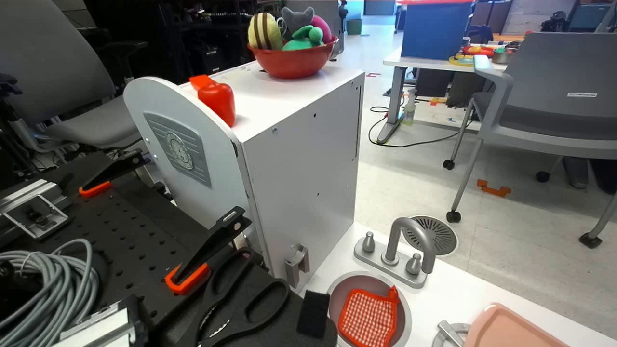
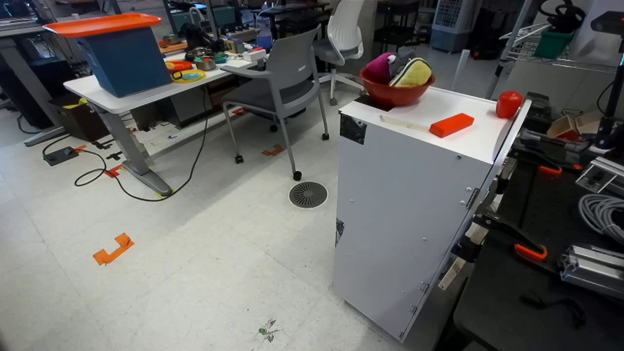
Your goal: Remove the gray doll out of the bowl
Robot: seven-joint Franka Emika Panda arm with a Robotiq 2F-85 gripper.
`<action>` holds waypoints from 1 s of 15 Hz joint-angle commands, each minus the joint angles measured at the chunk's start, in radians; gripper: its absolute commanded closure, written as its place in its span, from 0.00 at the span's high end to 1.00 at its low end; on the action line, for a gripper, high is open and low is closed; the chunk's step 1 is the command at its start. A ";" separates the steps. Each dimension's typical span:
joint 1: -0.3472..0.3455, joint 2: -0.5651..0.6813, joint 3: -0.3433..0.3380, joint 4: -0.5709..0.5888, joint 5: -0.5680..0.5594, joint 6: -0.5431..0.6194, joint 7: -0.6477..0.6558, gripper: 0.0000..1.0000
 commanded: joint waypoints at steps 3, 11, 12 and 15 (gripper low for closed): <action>0.001 0.015 -0.008 0.015 -0.005 -0.007 -0.015 1.00; -0.062 0.179 -0.113 0.171 0.059 -0.045 -0.121 1.00; -0.069 0.198 -0.116 0.194 0.062 -0.046 -0.115 1.00; -0.072 0.235 -0.098 0.229 -0.023 0.026 -0.017 1.00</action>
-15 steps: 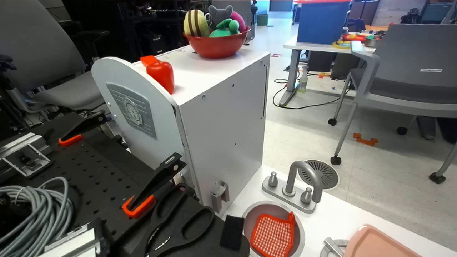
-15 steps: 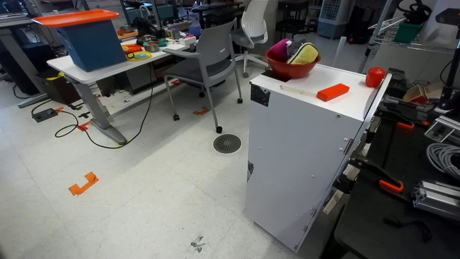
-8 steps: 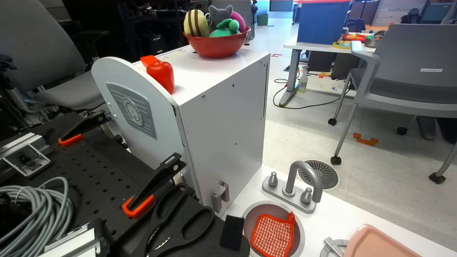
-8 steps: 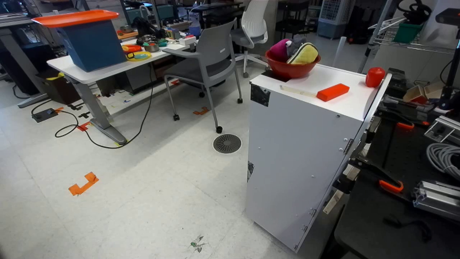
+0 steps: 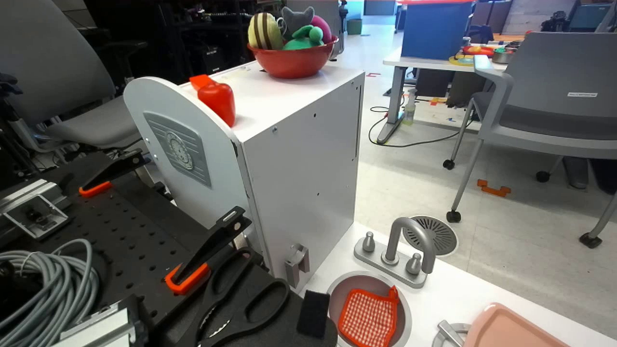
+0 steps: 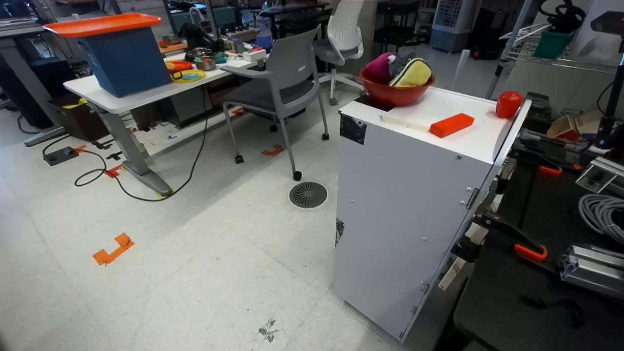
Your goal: Remove the gray doll out of the bowl
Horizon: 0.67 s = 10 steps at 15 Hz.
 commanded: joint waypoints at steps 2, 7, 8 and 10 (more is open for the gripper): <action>0.009 0.054 0.027 0.070 -0.127 0.090 0.145 1.00; 0.017 0.070 0.042 0.053 -0.194 0.205 0.225 1.00; 0.017 0.069 0.041 0.050 -0.158 0.219 0.214 1.00; 0.011 0.065 0.035 0.038 -0.073 0.287 0.187 1.00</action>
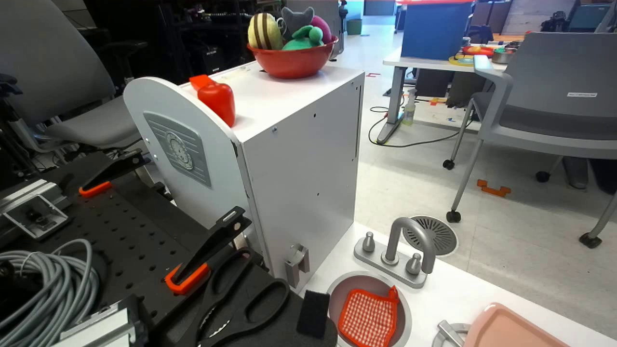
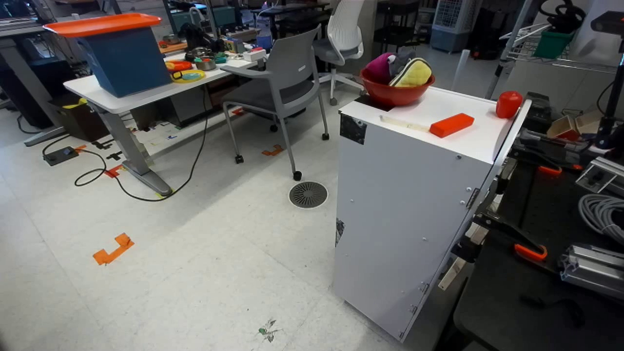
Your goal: Remove the gray doll out of the bowl
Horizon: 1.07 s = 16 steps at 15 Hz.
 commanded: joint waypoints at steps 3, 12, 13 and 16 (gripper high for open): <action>-0.016 0.012 -0.014 -0.013 0.139 0.141 0.013 1.00; -0.018 0.119 -0.015 -0.005 0.091 0.104 0.004 1.00; -0.018 0.130 -0.016 -0.003 0.092 0.104 0.001 1.00; -0.017 0.156 -0.016 0.004 0.093 0.105 0.002 1.00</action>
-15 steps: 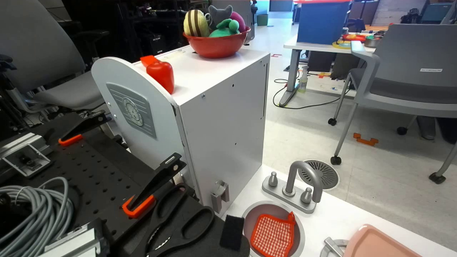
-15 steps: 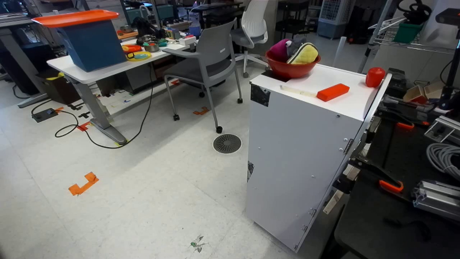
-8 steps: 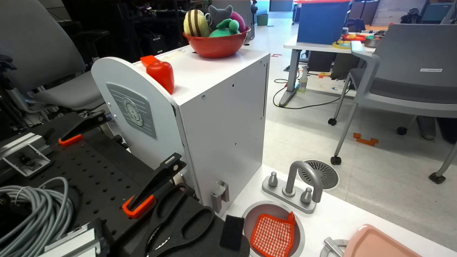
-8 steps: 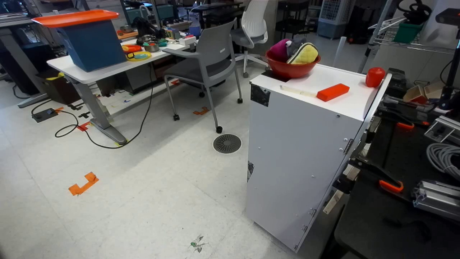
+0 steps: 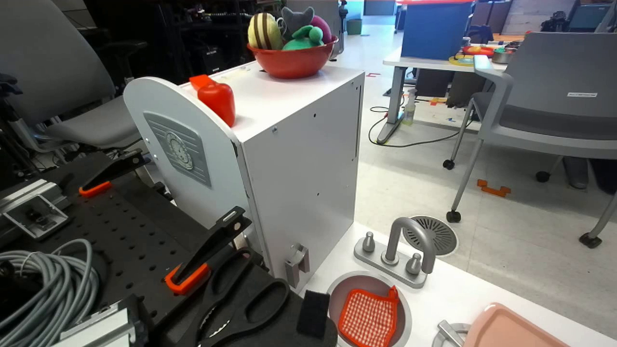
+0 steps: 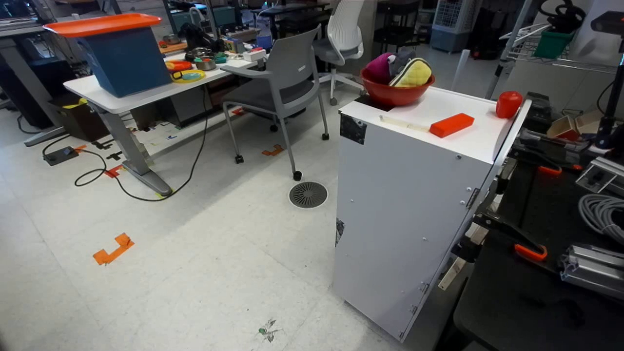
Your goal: Remove the gray doll out of the bowl
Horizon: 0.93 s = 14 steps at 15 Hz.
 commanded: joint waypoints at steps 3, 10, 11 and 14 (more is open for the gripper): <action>0.000 0.028 -0.003 0.032 0.024 0.009 0.017 1.00; 0.006 0.028 -0.003 0.040 0.024 0.091 0.075 1.00; 0.005 0.022 0.003 0.036 0.048 0.084 0.046 1.00; 0.006 -0.025 0.022 0.011 0.107 0.010 -0.027 1.00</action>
